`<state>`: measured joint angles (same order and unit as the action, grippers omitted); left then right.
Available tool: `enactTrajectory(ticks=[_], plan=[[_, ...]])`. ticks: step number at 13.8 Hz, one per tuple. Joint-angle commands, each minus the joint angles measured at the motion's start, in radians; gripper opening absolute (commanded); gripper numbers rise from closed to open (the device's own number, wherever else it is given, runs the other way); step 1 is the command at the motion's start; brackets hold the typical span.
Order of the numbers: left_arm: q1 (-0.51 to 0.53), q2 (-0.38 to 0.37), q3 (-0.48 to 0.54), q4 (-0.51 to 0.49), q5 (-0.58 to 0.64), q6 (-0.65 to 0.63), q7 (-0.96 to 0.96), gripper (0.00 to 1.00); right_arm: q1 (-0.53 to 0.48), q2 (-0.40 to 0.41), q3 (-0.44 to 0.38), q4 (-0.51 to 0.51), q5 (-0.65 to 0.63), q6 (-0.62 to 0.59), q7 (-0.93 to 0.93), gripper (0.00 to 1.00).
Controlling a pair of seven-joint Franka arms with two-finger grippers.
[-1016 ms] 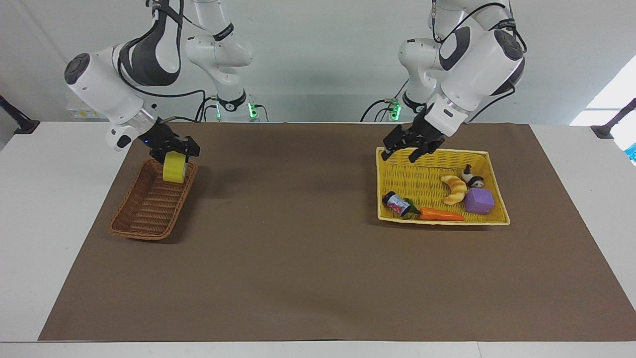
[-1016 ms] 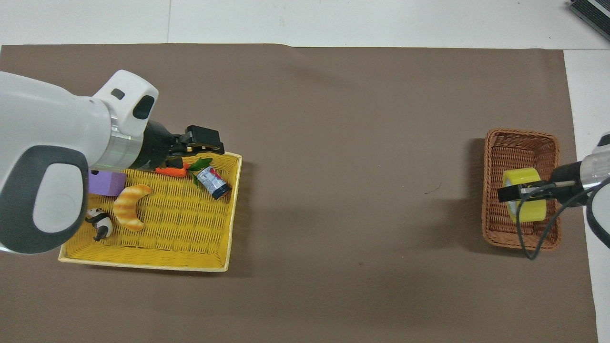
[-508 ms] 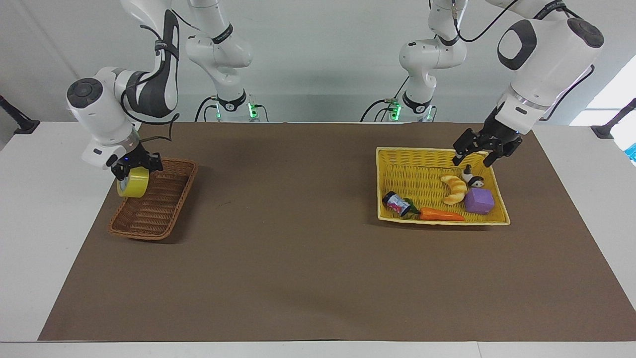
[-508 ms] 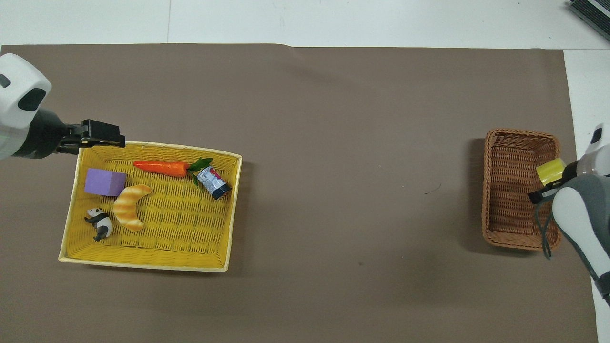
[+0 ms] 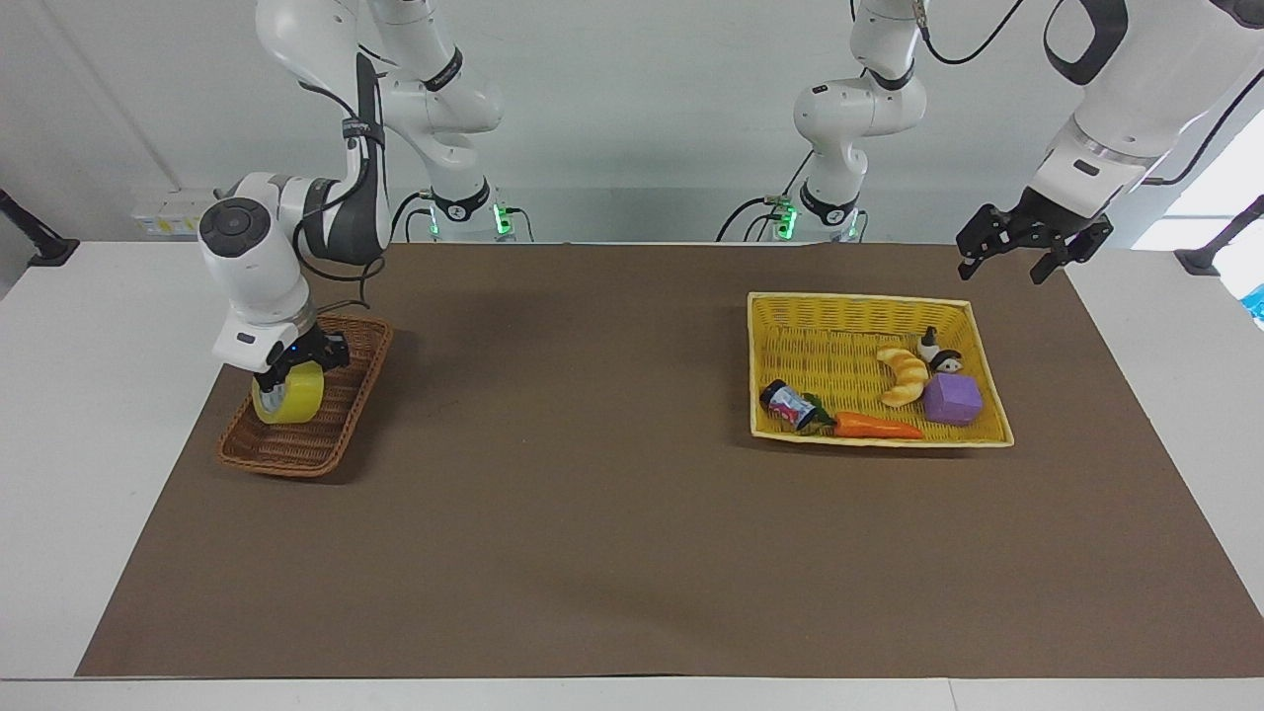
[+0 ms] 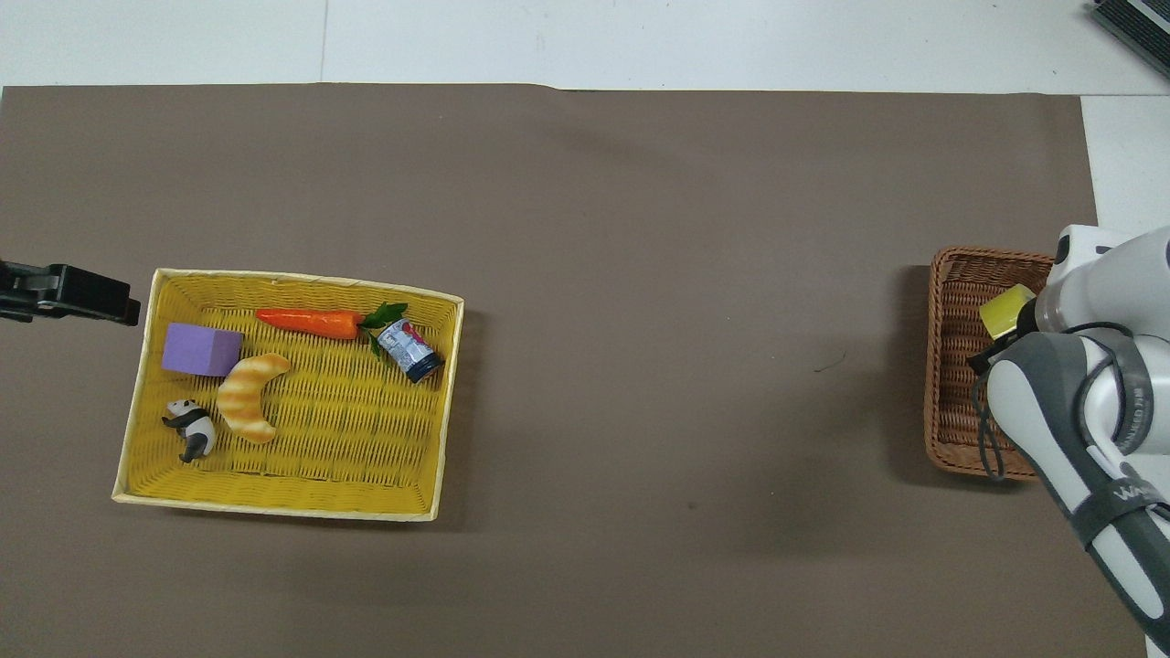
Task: Move tape to another basket
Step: 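Lower the tape into the wicker basket with the right gripper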
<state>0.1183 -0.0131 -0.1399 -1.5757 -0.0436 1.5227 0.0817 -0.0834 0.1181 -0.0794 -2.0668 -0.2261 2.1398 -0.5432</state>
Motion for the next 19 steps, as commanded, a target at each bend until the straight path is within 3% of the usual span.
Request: enactTrajectory(ticks=[1,6,7,10,11,12,13,17,19], plan=[[0.004,0.016,-0.009,0.034,0.019,-0.029,0.013,1.0,-0.007,-0.014,0.0,-0.024,-0.058,0.034,-0.015,0.0],[0.023,0.01,-0.007,0.029,0.019,-0.035,-0.002,1.0,-0.013,-0.002,0.0,-0.078,-0.068,0.101,-0.014,0.0],[0.021,0.005,-0.007,0.029,0.019,-0.033,-0.002,1.0,-0.015,0.001,0.0,-0.096,-0.068,0.103,-0.008,0.16],[0.018,0.002,-0.009,0.029,0.019,-0.033,-0.002,1.0,-0.01,-0.003,0.0,-0.108,-0.067,0.101,0.0,0.33],[0.018,0.002,-0.009,0.031,0.019,-0.033,-0.002,1.0,-0.01,-0.005,0.0,-0.11,-0.067,0.098,-0.004,0.47],[0.02,0.002,-0.009,0.031,0.019,-0.033,-0.002,1.0,-0.007,-0.005,0.001,-0.108,-0.065,0.091,-0.001,0.68],[0.021,0.002,-0.007,0.031,0.019,-0.033,-0.002,1.0,-0.006,-0.005,0.001,-0.108,-0.056,0.083,0.0,0.99],[0.02,0.002,-0.009,0.031,0.019,-0.033,-0.002,1.0,-0.003,-0.011,0.001,-0.092,0.089,0.051,-0.003,1.0],[0.02,0.002,-0.009,0.031,0.019,-0.033,-0.002,1.0,-0.001,-0.029,0.001,-0.047,0.148,-0.024,-0.003,1.0]])
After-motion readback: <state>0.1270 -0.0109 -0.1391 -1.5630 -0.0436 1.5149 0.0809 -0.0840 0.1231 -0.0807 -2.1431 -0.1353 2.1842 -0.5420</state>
